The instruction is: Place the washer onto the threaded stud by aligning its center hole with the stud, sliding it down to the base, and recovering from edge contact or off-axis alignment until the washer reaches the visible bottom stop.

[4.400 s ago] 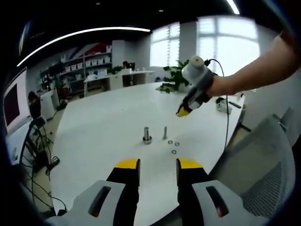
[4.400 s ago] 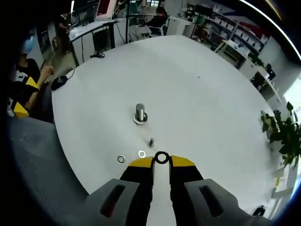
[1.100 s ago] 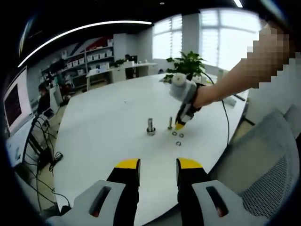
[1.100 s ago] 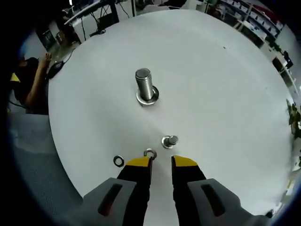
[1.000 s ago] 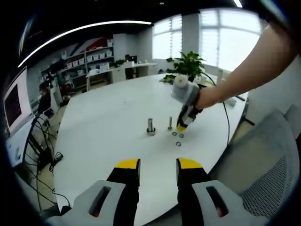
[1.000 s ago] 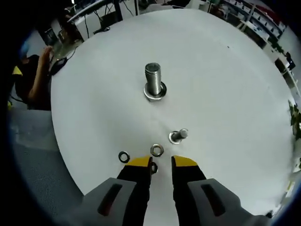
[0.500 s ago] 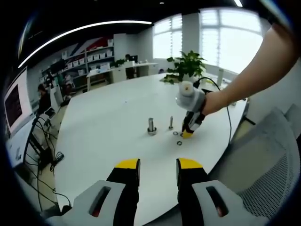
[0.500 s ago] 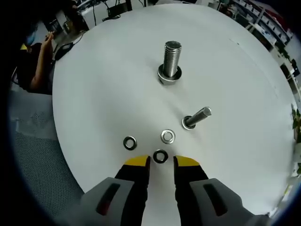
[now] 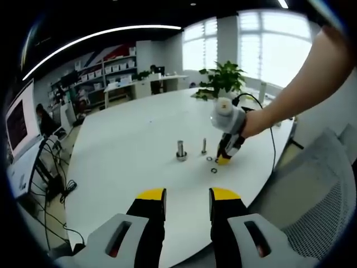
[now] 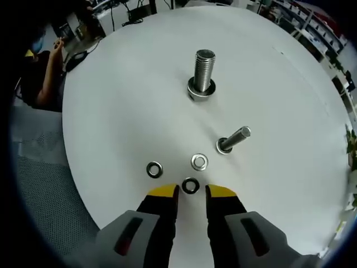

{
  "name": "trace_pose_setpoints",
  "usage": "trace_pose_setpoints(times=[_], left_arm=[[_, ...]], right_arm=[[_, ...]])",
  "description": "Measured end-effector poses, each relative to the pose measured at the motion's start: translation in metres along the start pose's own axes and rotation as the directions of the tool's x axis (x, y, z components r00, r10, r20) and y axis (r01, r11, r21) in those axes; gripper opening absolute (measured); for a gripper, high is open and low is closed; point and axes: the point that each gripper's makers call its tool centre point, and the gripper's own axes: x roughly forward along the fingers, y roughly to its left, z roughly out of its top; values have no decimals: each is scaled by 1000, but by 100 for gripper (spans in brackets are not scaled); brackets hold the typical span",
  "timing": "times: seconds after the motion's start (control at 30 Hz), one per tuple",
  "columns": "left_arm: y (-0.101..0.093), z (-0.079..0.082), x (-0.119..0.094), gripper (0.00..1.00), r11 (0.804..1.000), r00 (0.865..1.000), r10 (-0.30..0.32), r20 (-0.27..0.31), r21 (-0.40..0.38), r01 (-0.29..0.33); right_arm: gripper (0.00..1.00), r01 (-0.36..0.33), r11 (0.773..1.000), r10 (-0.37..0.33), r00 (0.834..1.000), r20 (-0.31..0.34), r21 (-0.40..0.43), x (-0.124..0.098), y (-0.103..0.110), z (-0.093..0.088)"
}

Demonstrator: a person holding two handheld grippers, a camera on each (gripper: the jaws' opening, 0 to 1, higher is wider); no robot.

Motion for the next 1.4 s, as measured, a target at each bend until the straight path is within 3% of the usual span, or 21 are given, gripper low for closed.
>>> trace_pose_setpoints(times=[0.13, 0.37, 0.63, 1.1, 1.4], left_arm=[[-1, -1, 1, 29, 1000, 1000, -6, -10, 6, 6], [-1, -3, 2, 29, 1000, 1000, -9, -15, 7, 9], [-3, -3, 3, 29, 1000, 1000, -19, -20, 10, 19], [-6, -3, 3, 29, 999, 999, -32, -21, 15, 33], [-8, -1, 2, 29, 999, 999, -41, -10, 15, 41]], right_arm=[[21, -3, 1000, 3, 1000, -14, 2, 0, 3, -1], [21, -18, 1000, 19, 1000, 19, -16, 0, 3, -2], [16, -4, 999, 6, 1000, 22, -53, 1, 5, 3], [15, -10, 986, -13, 991, -136, -166, 4, 7, 5], [15, 30, 990, -48, 991, -127, -136, 3, 5, 4]])
